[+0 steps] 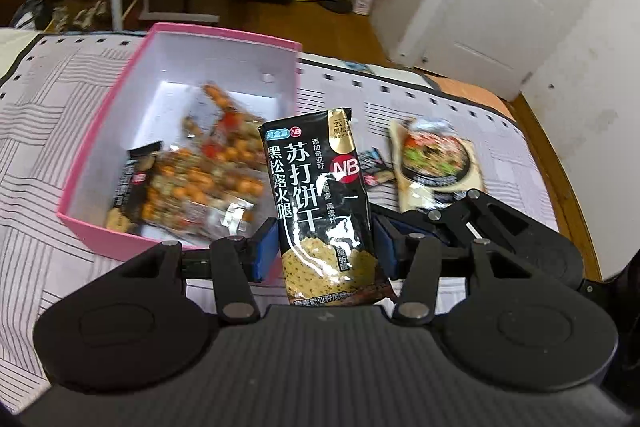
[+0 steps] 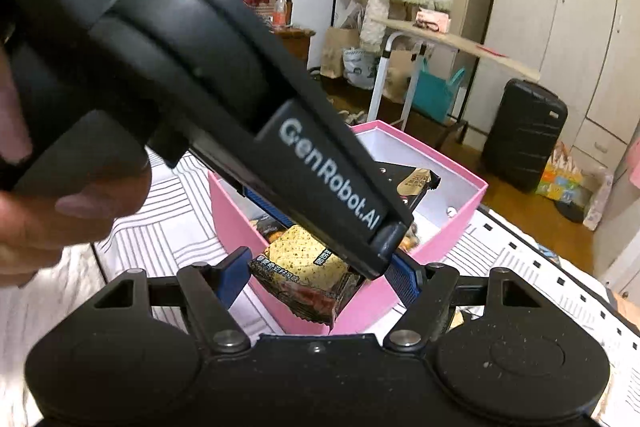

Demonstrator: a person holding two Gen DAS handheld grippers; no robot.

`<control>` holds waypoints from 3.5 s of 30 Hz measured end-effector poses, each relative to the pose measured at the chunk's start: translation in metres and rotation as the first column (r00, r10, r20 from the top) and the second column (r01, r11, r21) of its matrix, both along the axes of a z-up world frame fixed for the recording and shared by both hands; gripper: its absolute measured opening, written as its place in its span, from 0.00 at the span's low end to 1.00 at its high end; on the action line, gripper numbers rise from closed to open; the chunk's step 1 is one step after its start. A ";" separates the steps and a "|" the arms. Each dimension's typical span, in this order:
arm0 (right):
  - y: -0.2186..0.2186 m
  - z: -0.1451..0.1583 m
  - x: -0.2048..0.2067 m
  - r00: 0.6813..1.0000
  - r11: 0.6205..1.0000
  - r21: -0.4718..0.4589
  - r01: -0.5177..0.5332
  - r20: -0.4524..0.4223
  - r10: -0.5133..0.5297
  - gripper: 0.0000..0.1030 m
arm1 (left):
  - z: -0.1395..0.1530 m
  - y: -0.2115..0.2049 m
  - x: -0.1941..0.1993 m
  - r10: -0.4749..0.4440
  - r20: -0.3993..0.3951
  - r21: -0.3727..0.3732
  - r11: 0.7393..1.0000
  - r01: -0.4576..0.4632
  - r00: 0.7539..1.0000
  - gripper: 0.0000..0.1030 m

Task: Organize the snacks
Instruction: 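Carry the cracker pack with the left tool into the pink box and release, then grasp a white-wrapped bar with the left tool while the right tool grasps another white bar, then carry both white bars into the pink box and open both tools to release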

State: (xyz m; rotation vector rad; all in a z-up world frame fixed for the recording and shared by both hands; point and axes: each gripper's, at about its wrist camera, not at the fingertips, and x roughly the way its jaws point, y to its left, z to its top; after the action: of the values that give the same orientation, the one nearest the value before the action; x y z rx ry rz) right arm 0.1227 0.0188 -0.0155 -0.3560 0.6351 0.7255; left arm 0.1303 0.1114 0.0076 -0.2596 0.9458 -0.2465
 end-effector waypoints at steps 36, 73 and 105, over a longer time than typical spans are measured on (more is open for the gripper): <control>-0.045 0.025 -0.014 0.988 0.989 -0.006 0.146 -0.059 -0.146 0.85 | -0.004 0.058 0.001 0.135 0.188 0.011 0.990 -0.140 0.973 0.51; -0.163 -0.114 0.021 0.868 0.905 0.012 0.425 -0.288 -0.404 0.37 | -0.131 -0.152 0.155 -0.087 -0.008 0.381 0.921 0.083 0.996 0.49; -0.170 -0.080 -0.010 0.818 0.859 0.049 0.509 -0.339 -0.465 0.32 | -0.097 -0.133 0.098 -0.038 -0.031 0.308 0.950 0.046 0.999 0.12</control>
State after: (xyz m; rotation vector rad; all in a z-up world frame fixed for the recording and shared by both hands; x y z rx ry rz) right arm 0.1128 -0.1517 -0.0955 0.0648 0.9331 0.3229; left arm 0.2287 -0.0218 -0.0895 0.0461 1.0002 -0.1313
